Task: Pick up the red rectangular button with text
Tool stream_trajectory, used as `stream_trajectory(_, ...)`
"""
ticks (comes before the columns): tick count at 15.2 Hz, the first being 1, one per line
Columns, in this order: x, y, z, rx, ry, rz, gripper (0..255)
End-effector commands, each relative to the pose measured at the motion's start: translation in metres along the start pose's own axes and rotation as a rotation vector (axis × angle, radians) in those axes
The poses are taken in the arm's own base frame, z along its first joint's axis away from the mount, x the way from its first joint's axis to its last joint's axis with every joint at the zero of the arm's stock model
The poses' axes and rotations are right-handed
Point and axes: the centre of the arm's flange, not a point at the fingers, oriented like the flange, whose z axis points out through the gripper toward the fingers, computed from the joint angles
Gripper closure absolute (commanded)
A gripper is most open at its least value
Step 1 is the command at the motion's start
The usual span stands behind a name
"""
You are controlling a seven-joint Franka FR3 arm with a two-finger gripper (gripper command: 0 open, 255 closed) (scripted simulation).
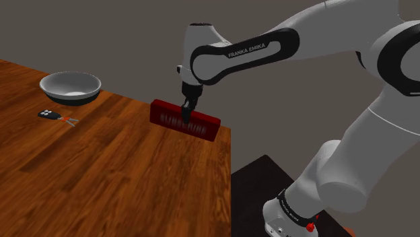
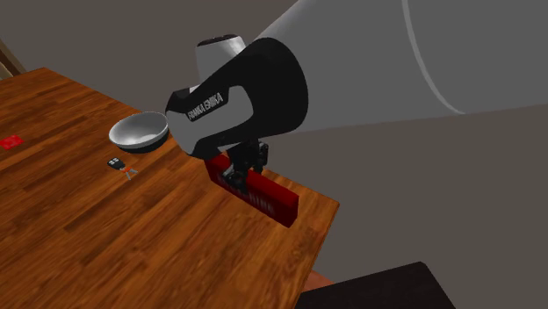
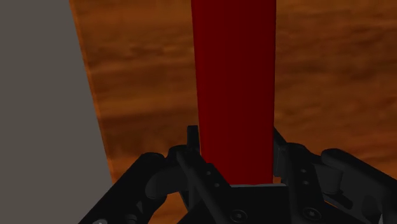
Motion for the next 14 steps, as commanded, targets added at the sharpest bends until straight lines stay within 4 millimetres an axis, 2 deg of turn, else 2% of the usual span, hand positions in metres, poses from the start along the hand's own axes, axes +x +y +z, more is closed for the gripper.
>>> stream_trajectory(1,-0.002,0.000,-0.011,0.000,0.001,0.000,255)
stream_trajectory(12,-0.009,0.000,-0.069,0.000,0.001,0.000,255)
stream_trajectory(14,-0.009,0.000,-0.069,0.000,0.001,0.000,255)
